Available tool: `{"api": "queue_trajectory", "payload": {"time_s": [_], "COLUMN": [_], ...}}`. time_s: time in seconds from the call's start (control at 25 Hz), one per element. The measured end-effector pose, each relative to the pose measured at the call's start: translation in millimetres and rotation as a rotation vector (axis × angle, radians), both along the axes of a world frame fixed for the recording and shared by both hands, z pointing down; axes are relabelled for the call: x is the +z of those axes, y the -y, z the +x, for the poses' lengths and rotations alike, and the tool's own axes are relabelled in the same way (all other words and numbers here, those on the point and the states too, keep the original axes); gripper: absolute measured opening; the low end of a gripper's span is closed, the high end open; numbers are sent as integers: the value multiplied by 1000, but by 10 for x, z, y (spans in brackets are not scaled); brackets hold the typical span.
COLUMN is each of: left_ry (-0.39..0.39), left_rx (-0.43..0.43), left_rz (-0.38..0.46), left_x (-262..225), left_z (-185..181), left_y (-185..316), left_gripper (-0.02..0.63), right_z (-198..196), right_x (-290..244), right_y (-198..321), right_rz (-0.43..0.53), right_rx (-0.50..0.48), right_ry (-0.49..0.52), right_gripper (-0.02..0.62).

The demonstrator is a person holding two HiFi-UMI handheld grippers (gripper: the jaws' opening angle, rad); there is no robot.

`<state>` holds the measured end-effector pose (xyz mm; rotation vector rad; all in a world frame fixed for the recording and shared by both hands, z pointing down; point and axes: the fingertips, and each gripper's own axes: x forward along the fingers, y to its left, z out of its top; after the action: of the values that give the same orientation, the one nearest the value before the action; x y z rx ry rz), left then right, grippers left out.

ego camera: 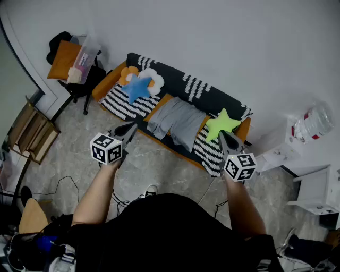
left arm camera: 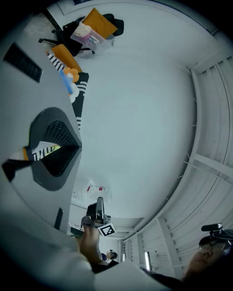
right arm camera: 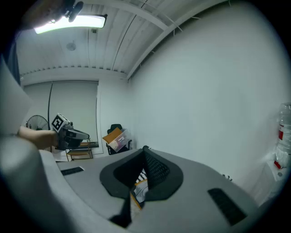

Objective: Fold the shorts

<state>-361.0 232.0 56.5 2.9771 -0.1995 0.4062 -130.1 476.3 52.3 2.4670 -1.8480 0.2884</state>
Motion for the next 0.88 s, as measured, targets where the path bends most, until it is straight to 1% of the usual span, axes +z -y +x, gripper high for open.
{"api": "queue_trajectory", "payload": {"time_s": [0.2,0.36,0.48,0.72,0.88], "left_ry": [5,11,17,20,33], "left_rx": [3,-9,-22,-30,-22], "left_rz": [3,8,9,4,2], "left_x": [13,23,36,28,54], "left_z": [73,156,229,391,485], "left_y": [-112,-168,-208,-314,-344], "left_gripper": [18,17,17,18,18], "right_z": [-1,61,115,307,387], "right_x": [51,73,57,61,99], "right_y": [-12,-69,-111,-215,-267], "right_rz": [-6,14,20,33,11], "right_rx": [-24,-52,-77,-75,-72], "right_ry": [8,35,17,34,28], "right_gripper": [5,6,8,9,9]}}
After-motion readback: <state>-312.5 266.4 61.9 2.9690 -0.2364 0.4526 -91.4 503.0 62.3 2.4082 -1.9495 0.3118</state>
